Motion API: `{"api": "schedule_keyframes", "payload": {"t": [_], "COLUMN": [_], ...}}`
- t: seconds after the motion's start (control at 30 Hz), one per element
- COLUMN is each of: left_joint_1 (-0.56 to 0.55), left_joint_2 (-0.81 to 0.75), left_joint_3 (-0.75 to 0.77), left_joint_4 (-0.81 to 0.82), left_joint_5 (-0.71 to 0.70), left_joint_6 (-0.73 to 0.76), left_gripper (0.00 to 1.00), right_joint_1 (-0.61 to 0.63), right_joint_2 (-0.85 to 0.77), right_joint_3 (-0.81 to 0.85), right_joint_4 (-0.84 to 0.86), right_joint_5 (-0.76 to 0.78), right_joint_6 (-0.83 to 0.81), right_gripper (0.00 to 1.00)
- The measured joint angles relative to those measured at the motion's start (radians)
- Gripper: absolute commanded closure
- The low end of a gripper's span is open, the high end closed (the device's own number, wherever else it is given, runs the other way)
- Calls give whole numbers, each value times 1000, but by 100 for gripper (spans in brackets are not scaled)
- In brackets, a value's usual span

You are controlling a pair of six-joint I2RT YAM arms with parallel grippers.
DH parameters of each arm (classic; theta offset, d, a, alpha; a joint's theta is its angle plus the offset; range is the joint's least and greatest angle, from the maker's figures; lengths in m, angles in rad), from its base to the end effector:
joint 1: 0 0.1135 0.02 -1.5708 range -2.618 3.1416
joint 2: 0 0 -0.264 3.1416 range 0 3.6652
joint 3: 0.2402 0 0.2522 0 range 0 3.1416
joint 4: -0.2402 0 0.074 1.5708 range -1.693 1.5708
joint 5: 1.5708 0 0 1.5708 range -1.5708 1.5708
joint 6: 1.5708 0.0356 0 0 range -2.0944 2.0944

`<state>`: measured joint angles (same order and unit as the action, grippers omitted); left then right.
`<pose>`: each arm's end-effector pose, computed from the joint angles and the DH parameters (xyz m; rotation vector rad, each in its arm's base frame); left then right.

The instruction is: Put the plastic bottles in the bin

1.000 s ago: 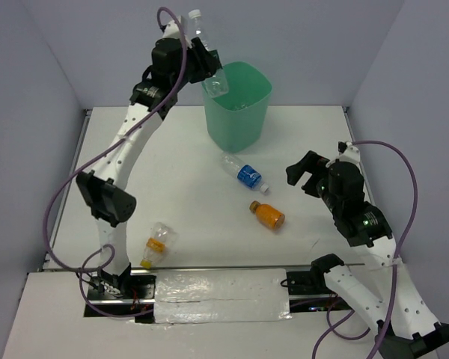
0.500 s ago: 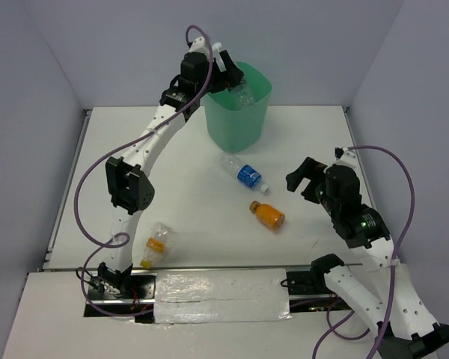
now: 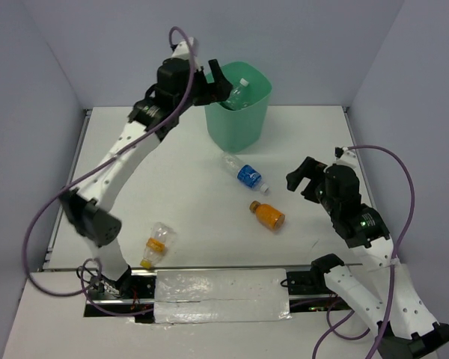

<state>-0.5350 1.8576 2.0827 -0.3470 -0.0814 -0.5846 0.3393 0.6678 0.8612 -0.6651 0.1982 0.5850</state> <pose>0.3703 -0.2161 0.4666 -0.1065 1.7489 -0.7624 0.1330 0.0395 0.3335 0.3751 2.0189 0.3773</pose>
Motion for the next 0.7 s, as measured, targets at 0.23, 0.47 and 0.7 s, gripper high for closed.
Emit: {"api": "schedule_keyframes", "payload": {"t": [0.23, 0.47, 0.7], "left_joint_1": [-16, -31, -48], "left_joint_2": [-553, -745, -828], "left_joint_3": [-578, -1054, -1205], "left_joint_4": [-80, -314, -522], "left_joint_5": [-152, -222, -227], "left_joint_6": [32, -81, -233], "left_gripper": [1, 1, 1], "right_joint_1": [2, 5, 5], "right_joint_2": [38, 89, 107], "right_joint_3": [-5, -5, -5], "right_joint_4": [35, 67, 97], "right_joint_5": [-5, -23, -43], "right_joint_6": [-2, -1, 2], "right_gripper": [0, 0, 0]}}
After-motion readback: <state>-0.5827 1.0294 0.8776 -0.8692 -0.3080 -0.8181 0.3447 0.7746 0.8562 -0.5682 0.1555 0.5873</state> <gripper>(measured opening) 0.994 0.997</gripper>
